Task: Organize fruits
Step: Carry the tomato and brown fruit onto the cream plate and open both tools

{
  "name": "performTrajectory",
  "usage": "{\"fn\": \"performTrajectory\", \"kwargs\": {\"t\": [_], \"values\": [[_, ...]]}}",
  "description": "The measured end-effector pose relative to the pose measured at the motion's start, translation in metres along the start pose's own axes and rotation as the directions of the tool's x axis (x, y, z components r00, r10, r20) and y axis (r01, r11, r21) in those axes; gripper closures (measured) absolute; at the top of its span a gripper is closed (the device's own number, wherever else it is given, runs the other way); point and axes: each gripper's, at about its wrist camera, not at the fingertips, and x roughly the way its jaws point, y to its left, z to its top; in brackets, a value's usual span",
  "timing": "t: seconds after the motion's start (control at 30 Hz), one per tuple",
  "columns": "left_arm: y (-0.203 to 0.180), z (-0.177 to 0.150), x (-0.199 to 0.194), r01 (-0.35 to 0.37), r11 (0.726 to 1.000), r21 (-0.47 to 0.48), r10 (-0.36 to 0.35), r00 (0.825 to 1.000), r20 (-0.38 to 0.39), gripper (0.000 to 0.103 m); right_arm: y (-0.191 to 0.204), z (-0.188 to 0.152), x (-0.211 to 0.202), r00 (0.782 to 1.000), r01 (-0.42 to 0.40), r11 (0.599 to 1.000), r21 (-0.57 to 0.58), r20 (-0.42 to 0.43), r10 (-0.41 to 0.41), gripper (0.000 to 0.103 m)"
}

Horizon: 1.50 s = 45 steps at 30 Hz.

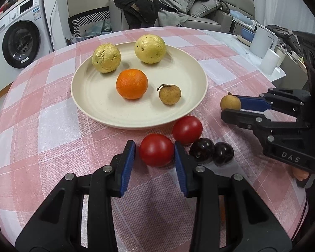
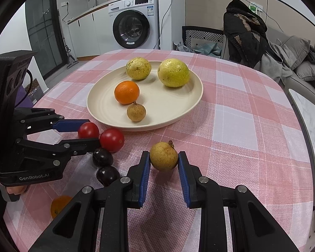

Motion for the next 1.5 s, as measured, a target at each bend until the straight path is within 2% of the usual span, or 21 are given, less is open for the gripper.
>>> {"fn": "performTrajectory", "kwargs": {"t": [0.13,0.33,0.47,0.83,1.03,1.5], "values": [[-0.002,-0.001,-0.001,0.005,1.000,0.017,-0.005,1.000,0.015,0.074,0.000,0.000,0.000,1.000,0.000,1.000,-0.001,0.001,0.000,0.076],[-0.012,-0.005,-0.007,-0.001,0.998,0.063,-0.001,0.999,0.032,0.075,-0.001,0.000,0.000,1.000,-0.005,1.000,0.004,0.006,0.005,0.076],[-0.014,-0.007,-0.019,-0.009,0.997,0.072,0.003,0.997,0.081,0.074,0.000,0.001,0.000,1.000,-0.006,1.000,0.006,0.012,0.006,0.076],[-0.005,0.002,-0.056,-0.051,0.999,0.013,0.046,0.973,0.227,0.074,0.000,0.012,-0.017,0.993,-0.054,0.998,0.044,0.106,0.049,0.076],[0.001,0.008,-0.067,-0.073,0.997,-0.026,0.077,0.962,0.260,0.074,-0.001,0.027,-0.030,0.982,-0.076,0.994,0.073,0.180,0.062,0.076],[-0.001,0.027,-0.077,-0.131,0.990,-0.052,0.141,0.941,0.308,0.074,0.002,0.058,-0.031,0.971,-0.106,0.990,0.095,0.222,0.083,0.076]]}}
